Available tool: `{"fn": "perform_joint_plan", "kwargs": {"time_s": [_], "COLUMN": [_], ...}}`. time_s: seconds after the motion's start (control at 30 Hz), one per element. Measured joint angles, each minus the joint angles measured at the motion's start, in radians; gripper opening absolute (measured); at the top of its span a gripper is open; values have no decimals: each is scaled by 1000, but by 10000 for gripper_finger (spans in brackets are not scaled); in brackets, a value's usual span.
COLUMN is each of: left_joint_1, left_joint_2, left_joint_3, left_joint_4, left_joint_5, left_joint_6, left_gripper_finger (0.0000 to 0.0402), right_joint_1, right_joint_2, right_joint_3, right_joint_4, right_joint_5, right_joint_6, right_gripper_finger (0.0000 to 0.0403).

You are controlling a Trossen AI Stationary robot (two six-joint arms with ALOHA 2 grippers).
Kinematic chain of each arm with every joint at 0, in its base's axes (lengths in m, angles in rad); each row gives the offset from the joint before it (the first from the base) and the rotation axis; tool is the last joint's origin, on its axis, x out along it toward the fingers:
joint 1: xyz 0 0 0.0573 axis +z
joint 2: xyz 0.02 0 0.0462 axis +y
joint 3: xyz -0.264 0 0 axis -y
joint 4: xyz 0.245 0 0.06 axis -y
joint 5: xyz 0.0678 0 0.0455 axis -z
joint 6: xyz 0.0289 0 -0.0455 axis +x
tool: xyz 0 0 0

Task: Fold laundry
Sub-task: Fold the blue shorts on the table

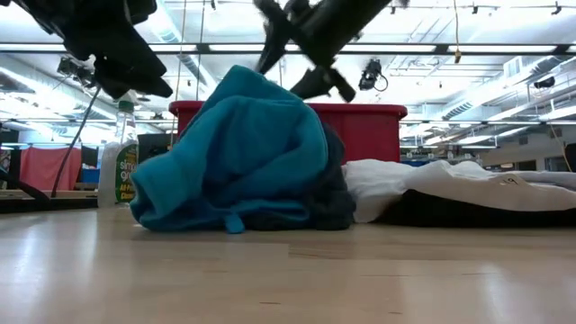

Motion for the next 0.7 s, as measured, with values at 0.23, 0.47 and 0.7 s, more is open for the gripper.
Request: {"fn": "perform_joint_plan", "kwargs": {"time_s": [0.23, 0.47, 0.7], "left_joint_1": [-1, 1, 47], "left_joint_2": [0, -1, -1], "left_joint_3": [0, 0, 0], "left_joint_4": [-5, -113, -126], "left_joint_5": [37, 32, 23], "left_joint_6": [34, -112, -171], "left_gripper_finger": [201, 201, 201], "right_joint_1": [-106, 11, 39], "right_joint_2": [-2, 16, 91], "right_joint_3": [128, 131, 132], "right_joint_4": [-2, -22, -6], "right_joint_5": [-378, -509, -612], "right_joint_6": [-264, -885, -1144], "right_gripper_finger": [208, 185, 187]}}
